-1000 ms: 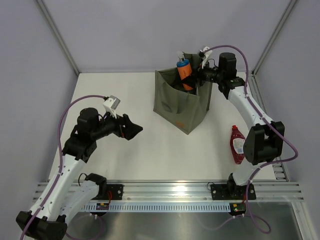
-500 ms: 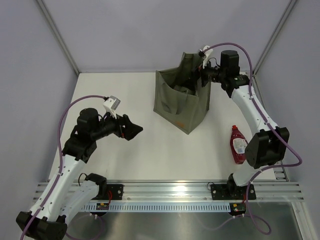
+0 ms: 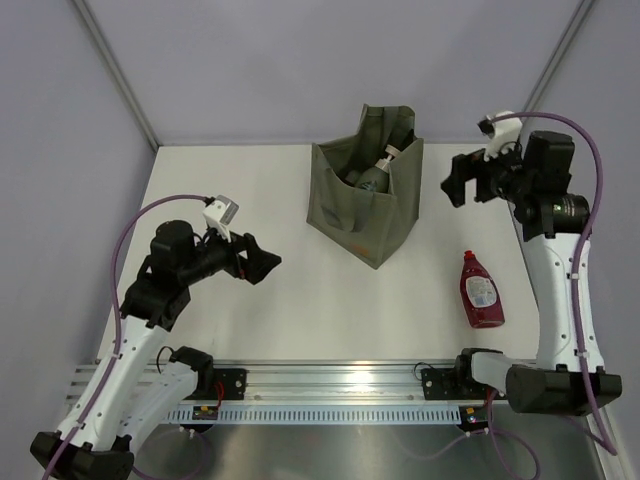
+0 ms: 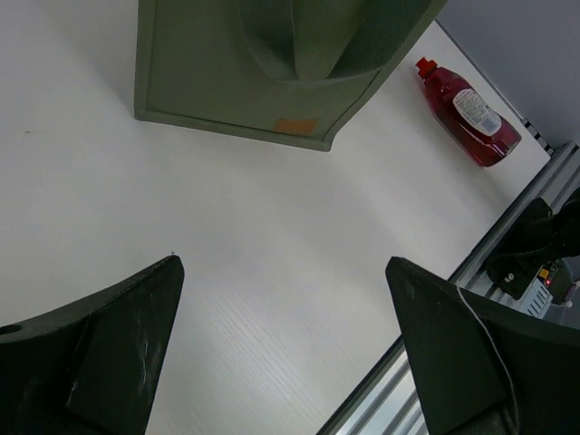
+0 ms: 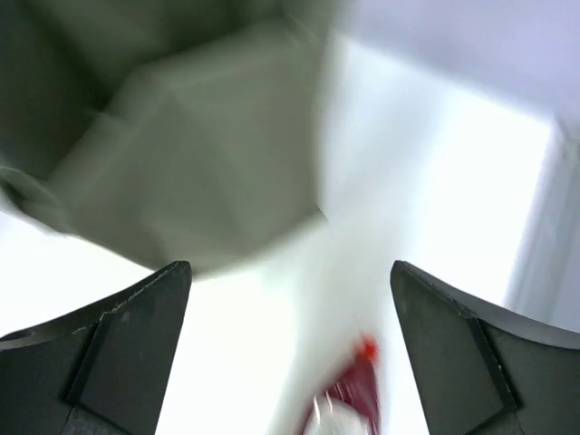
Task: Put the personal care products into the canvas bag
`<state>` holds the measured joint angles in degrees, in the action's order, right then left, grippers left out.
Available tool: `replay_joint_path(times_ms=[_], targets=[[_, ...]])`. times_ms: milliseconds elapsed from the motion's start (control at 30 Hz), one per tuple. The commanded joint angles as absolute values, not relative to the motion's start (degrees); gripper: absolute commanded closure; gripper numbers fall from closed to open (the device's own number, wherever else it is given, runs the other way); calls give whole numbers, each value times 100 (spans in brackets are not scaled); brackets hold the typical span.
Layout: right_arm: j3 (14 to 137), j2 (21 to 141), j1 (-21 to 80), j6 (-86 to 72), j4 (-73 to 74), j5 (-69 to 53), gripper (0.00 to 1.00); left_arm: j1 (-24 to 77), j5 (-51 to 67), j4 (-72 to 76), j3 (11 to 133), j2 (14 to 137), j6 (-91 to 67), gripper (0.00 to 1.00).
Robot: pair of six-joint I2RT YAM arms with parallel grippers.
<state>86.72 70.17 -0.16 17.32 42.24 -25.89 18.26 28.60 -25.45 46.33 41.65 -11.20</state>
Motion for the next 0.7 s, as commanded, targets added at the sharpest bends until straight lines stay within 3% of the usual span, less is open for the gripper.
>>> replay_joint_path(times_ms=[0,167,500,667], targets=[[7947,7444,-930,2091,5939,-1399,1,1811,2479,-2408,4605,4148,-1107,1],[6681,7637,-1108,2504,6117,-414,0,1811,2461,-2452,4632,4210,-1178,1],[5872,9227,-1107,2294,5178,886,0,1811,2637,-2356,4579,4139,-1178,1],[5722,9912,-1107,2224,4711,958,1,1811,3013,-2250,4535,4201,-1265,1]])
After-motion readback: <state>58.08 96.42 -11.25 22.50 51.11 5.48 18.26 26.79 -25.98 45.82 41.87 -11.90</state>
